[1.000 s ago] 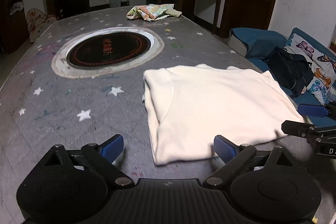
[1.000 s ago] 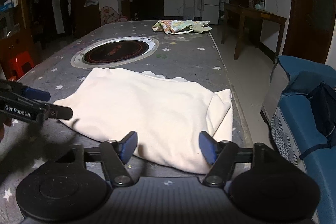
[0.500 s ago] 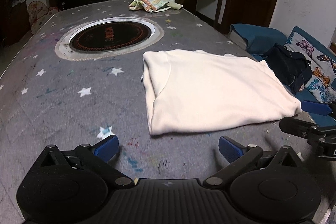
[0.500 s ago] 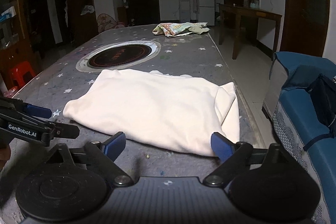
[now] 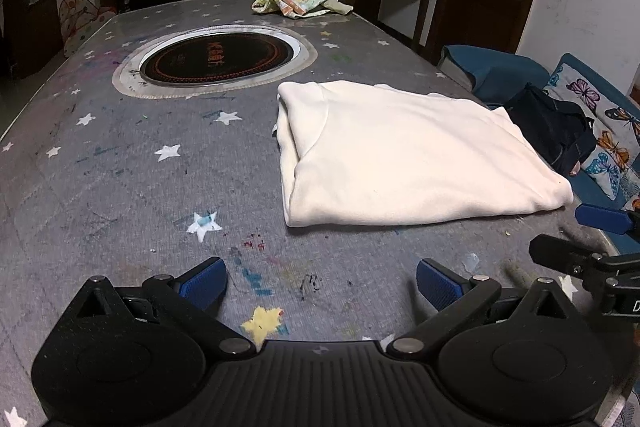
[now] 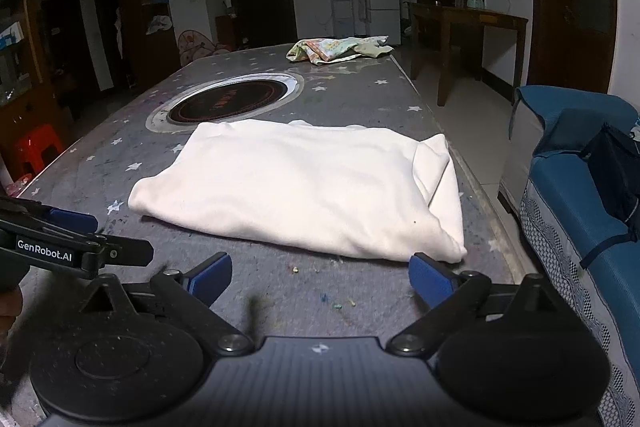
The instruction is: Fold clothes
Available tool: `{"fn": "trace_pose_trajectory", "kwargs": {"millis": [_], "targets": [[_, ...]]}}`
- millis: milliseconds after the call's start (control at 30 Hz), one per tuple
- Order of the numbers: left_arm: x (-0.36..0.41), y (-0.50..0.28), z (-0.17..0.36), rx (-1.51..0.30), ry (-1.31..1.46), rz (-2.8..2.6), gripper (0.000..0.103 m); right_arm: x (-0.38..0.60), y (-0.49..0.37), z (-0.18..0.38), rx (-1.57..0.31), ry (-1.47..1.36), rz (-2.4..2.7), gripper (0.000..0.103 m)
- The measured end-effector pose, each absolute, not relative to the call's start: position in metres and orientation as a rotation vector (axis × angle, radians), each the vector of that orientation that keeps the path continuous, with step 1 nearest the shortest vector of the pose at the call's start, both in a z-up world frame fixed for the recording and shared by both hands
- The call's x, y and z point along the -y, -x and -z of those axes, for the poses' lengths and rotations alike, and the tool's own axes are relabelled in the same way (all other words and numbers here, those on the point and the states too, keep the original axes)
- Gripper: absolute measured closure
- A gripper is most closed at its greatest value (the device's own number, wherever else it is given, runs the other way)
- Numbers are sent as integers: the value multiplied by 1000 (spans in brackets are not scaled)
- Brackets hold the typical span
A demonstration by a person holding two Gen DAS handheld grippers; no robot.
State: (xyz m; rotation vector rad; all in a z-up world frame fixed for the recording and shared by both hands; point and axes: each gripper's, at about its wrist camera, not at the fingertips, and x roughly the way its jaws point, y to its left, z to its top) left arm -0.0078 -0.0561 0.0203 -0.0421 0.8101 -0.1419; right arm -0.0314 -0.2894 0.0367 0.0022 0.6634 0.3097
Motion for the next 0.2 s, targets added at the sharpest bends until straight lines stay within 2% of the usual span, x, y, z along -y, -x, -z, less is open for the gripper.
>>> {"fn": "trace_pose_trajectory", "kwargs": {"millis": [200], "targets": [[56,10,-20,-815,43,143,0,285,35,-36,-659,1,-309,3]]}}
